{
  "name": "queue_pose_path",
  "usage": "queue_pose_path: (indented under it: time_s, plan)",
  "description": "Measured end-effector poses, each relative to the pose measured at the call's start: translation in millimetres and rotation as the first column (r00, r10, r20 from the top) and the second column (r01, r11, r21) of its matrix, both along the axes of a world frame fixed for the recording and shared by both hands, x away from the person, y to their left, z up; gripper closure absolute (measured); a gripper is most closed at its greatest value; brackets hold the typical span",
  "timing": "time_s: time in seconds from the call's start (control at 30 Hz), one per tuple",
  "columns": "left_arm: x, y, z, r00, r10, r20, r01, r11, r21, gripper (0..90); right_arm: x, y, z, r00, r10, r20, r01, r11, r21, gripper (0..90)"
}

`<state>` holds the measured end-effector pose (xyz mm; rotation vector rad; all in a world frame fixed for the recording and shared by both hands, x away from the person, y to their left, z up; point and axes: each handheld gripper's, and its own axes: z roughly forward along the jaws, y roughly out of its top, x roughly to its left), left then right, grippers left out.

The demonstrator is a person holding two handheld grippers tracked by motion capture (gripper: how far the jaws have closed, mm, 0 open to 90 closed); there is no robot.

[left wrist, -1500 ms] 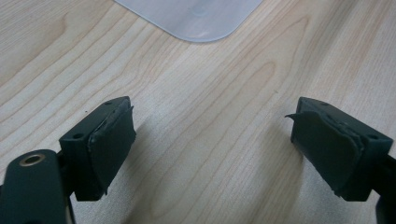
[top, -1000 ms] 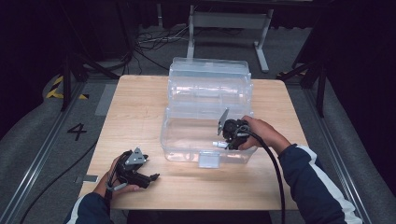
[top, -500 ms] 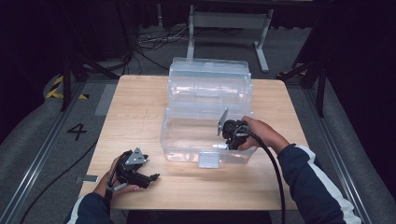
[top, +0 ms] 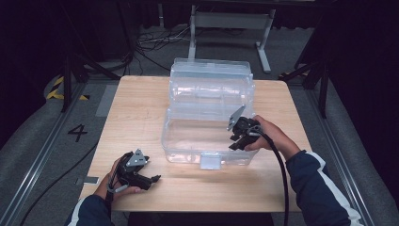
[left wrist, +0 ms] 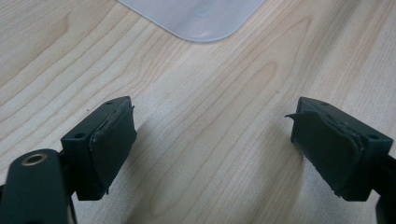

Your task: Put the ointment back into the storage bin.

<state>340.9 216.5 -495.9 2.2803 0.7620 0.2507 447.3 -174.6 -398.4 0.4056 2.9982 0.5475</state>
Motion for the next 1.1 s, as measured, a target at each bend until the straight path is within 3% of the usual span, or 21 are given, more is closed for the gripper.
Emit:
queue_pose_path:
  time_s: [0.03,0.1,0.17,0.2,0.3,0.33,0.37,0.5,0.6,0.67,0.77,0.8,0.97,1.03,1.1]
  plan:
    - [0.0,0.0,0.0,1.0000,0.000,0.000,0.000,1.0000,0.000,14.1,0.0,0.0,0.0,1.0000,0.000,0.000,0.000,1.0000,0.000,58.7]
    - [-0.2,-0.1,0.2,0.9999,0.012,-0.001,-0.012,0.9999,0.003,14.1,-4.1,-11.8,2.4,0.9994,-0.003,0.036,0.000,0.9969,0.079,56.8]
    - [0.1,-0.8,0.5,0.9998,0.020,-0.002,-0.020,0.9998,0.006,14.1,-7.5,-24.2,6.1,0.9982,-0.029,0.052,0.020,0.9848,0.172,54.7]
    - [0.1,-0.8,0.5,0.9998,0.020,-0.002,-0.020,0.9998,0.006,14.1,-7.5,-24.2,6.1,0.9982,-0.029,0.052,0.020,0.9848,0.172,54.7]
    - [1.3,-3.2,1.7,0.9993,0.037,-0.010,-0.037,0.9992,0.016,14.1,-14.8,-34.3,13.8,0.9922,-0.016,0.124,-0.007,0.9827,0.185,52.4]
    - [1.9,-5.3,3.4,0.9985,0.051,-0.021,-0.050,0.9982,0.032,14.1,-17.3,-40.3,17.1,0.9897,-0.016,0.142,-0.016,0.9754,0.220,51.0]
    - [1.9,-5.3,3.4,0.9985,0.051,-0.021,-0.050,0.9982,0.032,14.1,-17.3,-40.3,17.1,0.9897,-0.016,0.142,-0.016,0.9754,0.220,51.0]
    - [4.1,-8.6,6.8,0.9961,0.077,-0.043,-0.075,0.9954,0.059,16.2,-17.9,-47.4,21.0,0.9782,-0.071,0.195,0.023,0.9713,0.237,49.3]
    - [5.0,-9.1,9.4,0.9955,0.085,-0.042,-0.081,0.9934,0.080,17.5,-18.6,-50.4,23.7,0.9736,-0.079,0.214,0.022,0.9660,0.258,48.9]
    - [3.7,-9.2,13.0,0.9953,0.086,-0.044,-0.083,0.9939,0.073,18.5,-21.3,-52.5,28.5,0.9633,-0.096,0.251,0.024,0.9614,0.274,48.1]
    - [0.7,-9.9,27.5,0.9957,0.093,0.005,-0.093,0.9925,0.080,19.0,-25.3,-55.0,37.5,0.9448,-0.117,0.306,0.018,0.9515,0.307,47.4]
    - [0.7,-9.9,27.5,0.9957,0.093,0.005,-0.093,0.9925,0.080,19.4,-25.3,-55.0,37.5,0.9448,-0.117,0.306,0.018,0.9515,0.307,47.4]
    - [-2.8,-15.1,49.1,0.9953,0.076,0.060,-0.081,0.9942,0.071,20.4,-26.2,-57.5,51.7,0.9173,-0.157,0.366,0.024,0.9394,0.342,46.6]
    - [-3.3,-18.1,56.3,0.9952,0.066,0.072,-0.071,0.9954,0.064,20.4,-24.6,-58.4,57.1,0.9147,-0.162,0.370,0.022,0.9350,0.354,45.6]
    - [-4.1,-23.2,65.9,0.9943,0.055,0.091,-0.060,0.9964,0.060,20.4,-21.2,-59.2,62.1,0.9060,-0.179,0.383,0.031,0.9321,0.361,45.0]
